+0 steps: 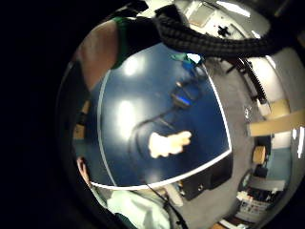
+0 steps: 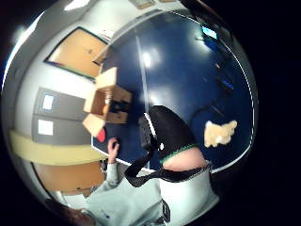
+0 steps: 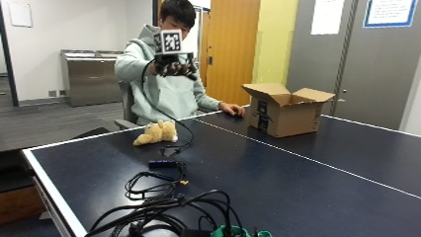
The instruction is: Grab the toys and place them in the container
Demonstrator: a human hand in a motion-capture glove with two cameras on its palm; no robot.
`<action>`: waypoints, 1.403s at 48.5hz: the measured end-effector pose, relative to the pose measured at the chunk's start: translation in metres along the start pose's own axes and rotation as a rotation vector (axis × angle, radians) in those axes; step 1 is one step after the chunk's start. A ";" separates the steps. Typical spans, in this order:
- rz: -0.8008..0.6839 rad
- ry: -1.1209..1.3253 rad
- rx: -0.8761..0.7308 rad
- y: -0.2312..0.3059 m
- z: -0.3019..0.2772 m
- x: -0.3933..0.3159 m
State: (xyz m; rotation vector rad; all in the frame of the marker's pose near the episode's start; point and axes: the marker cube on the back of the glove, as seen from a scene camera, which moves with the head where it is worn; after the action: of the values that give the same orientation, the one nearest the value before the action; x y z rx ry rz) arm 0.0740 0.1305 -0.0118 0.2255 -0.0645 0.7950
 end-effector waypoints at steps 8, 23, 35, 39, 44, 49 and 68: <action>-0.243 0.049 -0.179 -0.029 0.101 0.105; -0.247 0.085 -0.129 0.012 0.215 0.127; -0.331 0.078 -0.171 0.000 0.211 0.106; -0.327 0.108 -0.386 -0.002 0.199 0.098; -0.345 0.155 -0.525 -0.042 0.154 0.082; -0.407 0.183 -0.482 -0.058 0.103 0.051; -0.780 0.196 -0.071 0.019 -0.059 -0.203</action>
State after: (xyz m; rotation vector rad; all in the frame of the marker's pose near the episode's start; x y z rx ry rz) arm -0.0832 0.0143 -0.0944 0.0884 0.1733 0.0345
